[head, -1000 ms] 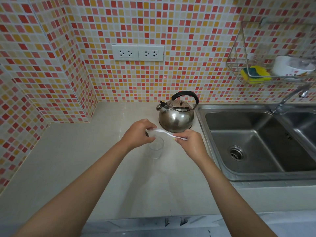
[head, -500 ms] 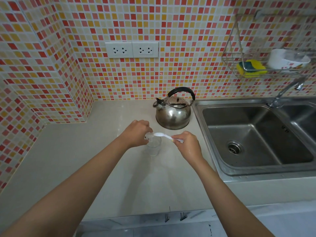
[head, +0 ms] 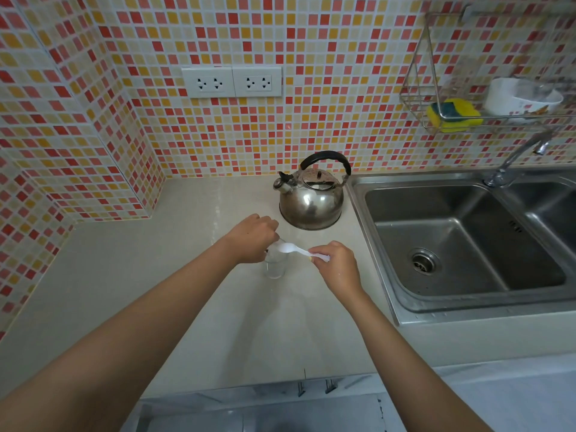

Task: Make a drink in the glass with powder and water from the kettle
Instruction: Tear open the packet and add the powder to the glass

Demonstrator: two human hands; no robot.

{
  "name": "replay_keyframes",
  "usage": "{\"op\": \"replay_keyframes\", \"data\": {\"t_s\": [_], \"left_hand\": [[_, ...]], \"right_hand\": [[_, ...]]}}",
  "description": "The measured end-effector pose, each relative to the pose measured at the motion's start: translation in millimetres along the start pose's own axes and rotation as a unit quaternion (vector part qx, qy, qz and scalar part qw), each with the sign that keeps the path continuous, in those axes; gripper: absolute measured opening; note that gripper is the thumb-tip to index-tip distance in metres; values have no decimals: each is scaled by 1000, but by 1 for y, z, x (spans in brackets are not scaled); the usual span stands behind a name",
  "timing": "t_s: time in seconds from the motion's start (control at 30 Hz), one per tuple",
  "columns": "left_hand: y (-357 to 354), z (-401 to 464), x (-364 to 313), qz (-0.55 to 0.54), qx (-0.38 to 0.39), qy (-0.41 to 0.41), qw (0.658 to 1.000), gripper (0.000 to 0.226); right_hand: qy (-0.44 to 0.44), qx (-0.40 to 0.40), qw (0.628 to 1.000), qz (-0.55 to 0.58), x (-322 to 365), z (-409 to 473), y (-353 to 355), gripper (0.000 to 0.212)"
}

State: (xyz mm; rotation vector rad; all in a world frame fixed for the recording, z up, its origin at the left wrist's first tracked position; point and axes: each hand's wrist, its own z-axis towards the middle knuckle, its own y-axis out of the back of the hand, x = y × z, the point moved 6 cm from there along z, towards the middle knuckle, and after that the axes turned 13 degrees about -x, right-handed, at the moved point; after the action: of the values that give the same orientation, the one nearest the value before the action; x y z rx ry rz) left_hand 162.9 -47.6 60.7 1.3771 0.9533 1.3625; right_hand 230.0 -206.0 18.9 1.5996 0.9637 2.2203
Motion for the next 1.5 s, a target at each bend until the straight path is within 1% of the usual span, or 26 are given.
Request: {"op": "replay_keyframes", "data": {"t_s": [0.1,0.23,0.47,0.7,0.87,1.17,1.4,1.5], "left_hand": [[2,4,-4,29,13,-30,999,20],[4,9,-8,69,36,-71,994,19],[6,15,-19,146,53,-142,977,21],[6,20,-25,176,54,-184,966,27],[5,22,-29,174,60,-185,965,24],[4,22,-25,162,72,-170,969,30],[8,25,-28,163,61,-185,967,26],[7,26,-29,169,65,-185,966,21]], "right_hand": [[-28,-1,999,24,-7,-3,-3,18],[-50,-1,998,44,-13,-7,-8,18],[-45,-2,998,44,-12,-9,-14,19],[-42,-9,999,20,-14,-7,-16,17],[-40,-9,999,26,-16,-7,-16,18],[-63,-16,996,63,-21,-8,-18,15],[-62,-16,996,60,-21,-8,-18,16],[-63,-15,996,63,-21,-8,-17,15]]}}
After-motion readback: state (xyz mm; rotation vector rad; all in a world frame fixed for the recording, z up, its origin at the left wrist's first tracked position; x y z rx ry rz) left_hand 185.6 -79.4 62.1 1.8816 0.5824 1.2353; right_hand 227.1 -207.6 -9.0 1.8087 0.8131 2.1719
